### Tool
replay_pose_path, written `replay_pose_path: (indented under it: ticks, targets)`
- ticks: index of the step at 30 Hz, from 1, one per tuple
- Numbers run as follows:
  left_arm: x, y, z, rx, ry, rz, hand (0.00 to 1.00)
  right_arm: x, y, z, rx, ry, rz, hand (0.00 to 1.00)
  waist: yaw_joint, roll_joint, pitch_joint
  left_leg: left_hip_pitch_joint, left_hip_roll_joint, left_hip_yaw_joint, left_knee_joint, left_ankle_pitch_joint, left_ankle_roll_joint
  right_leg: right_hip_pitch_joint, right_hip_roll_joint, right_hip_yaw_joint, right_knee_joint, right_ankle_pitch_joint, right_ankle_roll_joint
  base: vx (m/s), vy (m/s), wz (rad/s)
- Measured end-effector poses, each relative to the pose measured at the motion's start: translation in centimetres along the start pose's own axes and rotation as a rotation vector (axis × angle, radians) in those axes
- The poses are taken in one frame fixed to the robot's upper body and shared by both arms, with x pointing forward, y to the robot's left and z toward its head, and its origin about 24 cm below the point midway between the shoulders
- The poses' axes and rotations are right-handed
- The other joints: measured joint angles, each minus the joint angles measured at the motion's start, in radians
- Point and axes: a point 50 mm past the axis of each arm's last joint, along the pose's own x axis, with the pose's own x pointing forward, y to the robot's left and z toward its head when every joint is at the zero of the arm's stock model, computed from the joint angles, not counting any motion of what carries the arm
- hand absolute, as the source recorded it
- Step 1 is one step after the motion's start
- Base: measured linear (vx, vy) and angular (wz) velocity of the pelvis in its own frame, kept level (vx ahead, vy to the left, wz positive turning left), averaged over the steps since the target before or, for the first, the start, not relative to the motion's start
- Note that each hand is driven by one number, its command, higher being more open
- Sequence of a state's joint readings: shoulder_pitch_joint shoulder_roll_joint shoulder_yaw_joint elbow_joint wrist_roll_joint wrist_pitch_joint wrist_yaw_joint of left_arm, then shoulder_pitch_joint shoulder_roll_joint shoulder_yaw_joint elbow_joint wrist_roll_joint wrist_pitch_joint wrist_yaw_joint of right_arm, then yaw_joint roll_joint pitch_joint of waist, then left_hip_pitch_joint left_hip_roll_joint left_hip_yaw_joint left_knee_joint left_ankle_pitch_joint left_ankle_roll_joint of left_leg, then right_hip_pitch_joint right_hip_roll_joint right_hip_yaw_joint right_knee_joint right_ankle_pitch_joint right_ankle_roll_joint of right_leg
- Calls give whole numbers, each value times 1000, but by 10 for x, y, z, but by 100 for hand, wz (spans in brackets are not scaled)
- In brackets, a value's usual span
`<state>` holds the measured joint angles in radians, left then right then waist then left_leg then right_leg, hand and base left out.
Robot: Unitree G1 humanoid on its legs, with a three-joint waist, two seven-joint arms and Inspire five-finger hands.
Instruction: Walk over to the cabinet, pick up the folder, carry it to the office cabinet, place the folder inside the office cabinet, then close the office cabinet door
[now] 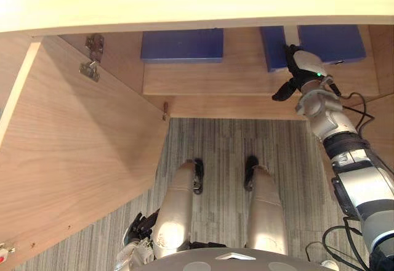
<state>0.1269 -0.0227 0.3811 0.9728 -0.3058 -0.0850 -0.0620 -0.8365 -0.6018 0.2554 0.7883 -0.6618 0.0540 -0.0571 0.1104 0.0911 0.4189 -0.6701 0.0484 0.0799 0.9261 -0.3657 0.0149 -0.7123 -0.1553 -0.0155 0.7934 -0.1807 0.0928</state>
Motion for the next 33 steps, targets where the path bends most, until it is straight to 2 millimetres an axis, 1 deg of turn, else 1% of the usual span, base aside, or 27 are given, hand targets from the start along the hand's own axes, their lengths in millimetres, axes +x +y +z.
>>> replay_pose_path:
  ticks: [3,8,11,15,17,20,21,23,25,27,28,29,30,33]
  targets:
    - [0,-1,1,0,-3,-2,100,1,-1,0,-3,-2,-3,100,4,0,2,-21,0,2,28,-11,0,-28,0,8,37,-16,0,-30,-8,-3]
    - [0,-2,1,-14,-7,-1,100,0,-1,0,-36,-12,0,100,12,-2,3,-68,9,4,47,-14,0,-72,2,12,47,-18,0,-26,-10,-4]
    - [0,-1,1,-28,-10,5,100,2,-9,-1,-43,-15,-25,100,15,-8,8,-83,10,5,49,-14,1,-87,2,14,46,-16,1,0,0,0]
    - [0,0,2,-42,-13,12,100,4,-17,3,-39,-25,-53,100,16,-15,17,-104,14,5,48,-14,1,-104,4,14,35,-10,-1,3,1,-2]
    - [0,0,2,-56,-16,12,100,7,-26,8,-45,-43,-77,100,15,-16,28,-114,18,6,44,-13,2,-110,10,14,20,0,1,11,7,-9]
    - [0,0,2,-68,-17,13,100,8,-33,9,-80,-56,-88,100,19,-17,30,-128,23,6,39,-12,3,-118,17,14,2,10,2,11,12,-8]
    - [0,1,2,-71,-20,14,100,9,-37,11,-80,-61,-98,100,21,-21,32,-132,25,10,33,-10,5,-123,18,15,-9,17,1,21,14,-10]
    - [0,2,2,-73,-19,17,100,12,-44,18,-107,-82,-102,100,17,-22,33,-145,28,11,26,-8,6,-131,22,13,-27,28,0,18,17,-11]
    - [0,2,5,-81,-40,17,100,17,-57,30,-121,-115,-108,100,7,-29,38,-163,31,16,13,1,4,-148,26,14,-53,48,0,0,23,-15]
    - [0,1,7,-103,-54,12,100,19,-65,35,-133,-129,-117,100,5,-30,40,-178,34,19,9,4,-1,-162,28,15,-62,60,-3,-34,6,-10]
    - [1,-1,10,-109,-65,6,100,20,-72,37,-126,-136,-123,100,4,-30,40,-193,34,19,10,9,3,-177,28,15,-63,66,-3,-59,-10,-2]
    - [1,-3,12,-111,-77,-1,100,20,-79,38,-129,-141,-131,100,3,-27,45,-203,34,19,9,13,5,-185,28,13,-63,71,-6,-65,-17,-1]
    - [1,-4,13,-112,-81,-5,100,21,-82,39,-129,-143,-134,100,3,-24,49,-204,35,18,9,15,4,-186,28,13,-63,74,-10,-76,-30,-1]
    - [1,-10,15,-121,-91,-21,100,23,-97,46,-125,-153,-156,100,4,-1,61,-219,35,9,8,26,-3,-200,27,4,-65,82,-14,-103,-45,-3]
